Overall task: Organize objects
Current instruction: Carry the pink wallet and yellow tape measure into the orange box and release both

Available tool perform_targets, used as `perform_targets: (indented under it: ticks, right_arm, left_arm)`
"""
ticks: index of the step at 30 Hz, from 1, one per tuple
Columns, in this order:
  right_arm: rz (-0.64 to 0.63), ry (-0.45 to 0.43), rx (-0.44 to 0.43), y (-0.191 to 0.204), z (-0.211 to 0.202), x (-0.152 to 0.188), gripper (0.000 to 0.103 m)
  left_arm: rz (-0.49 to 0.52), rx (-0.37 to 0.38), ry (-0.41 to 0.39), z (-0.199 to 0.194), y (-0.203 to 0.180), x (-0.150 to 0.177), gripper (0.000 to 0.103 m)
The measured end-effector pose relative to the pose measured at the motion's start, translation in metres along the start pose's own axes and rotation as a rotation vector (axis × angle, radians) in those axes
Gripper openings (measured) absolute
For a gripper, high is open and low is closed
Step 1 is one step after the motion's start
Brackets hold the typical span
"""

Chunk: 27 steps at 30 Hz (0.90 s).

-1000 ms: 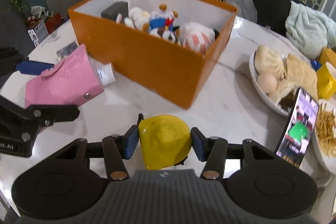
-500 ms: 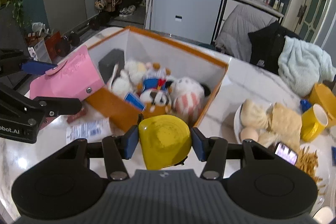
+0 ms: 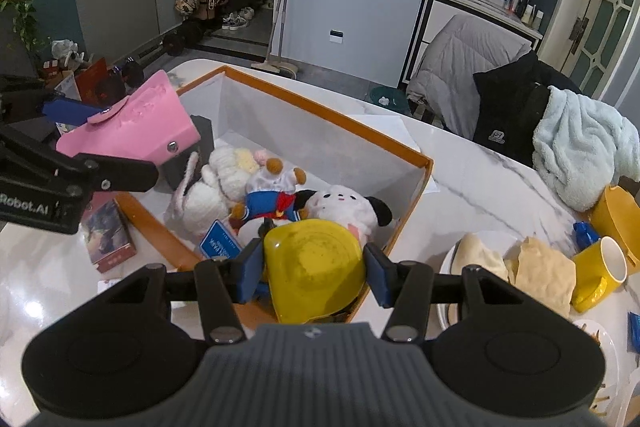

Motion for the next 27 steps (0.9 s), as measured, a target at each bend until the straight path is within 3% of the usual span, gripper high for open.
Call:
perform_targets:
  ticks: [27]
  right_arm:
    - [-0.033, 0.080, -0.049, 0.031, 0.079, 0.000, 0.056]
  left_arm:
    - [-0.030, -0.043, 0.147, 0.082, 0.029, 0.011, 0.094]
Point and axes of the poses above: each gripper's, at about its wrist camera, not at the fingertips, and z roughly the way its jaws point, y to its left, x to its underside, the point moved 3 cm from there along z, roughly the way its jaws point, and after that the axes turned 13 degrees about x, right-handed, at the moved point
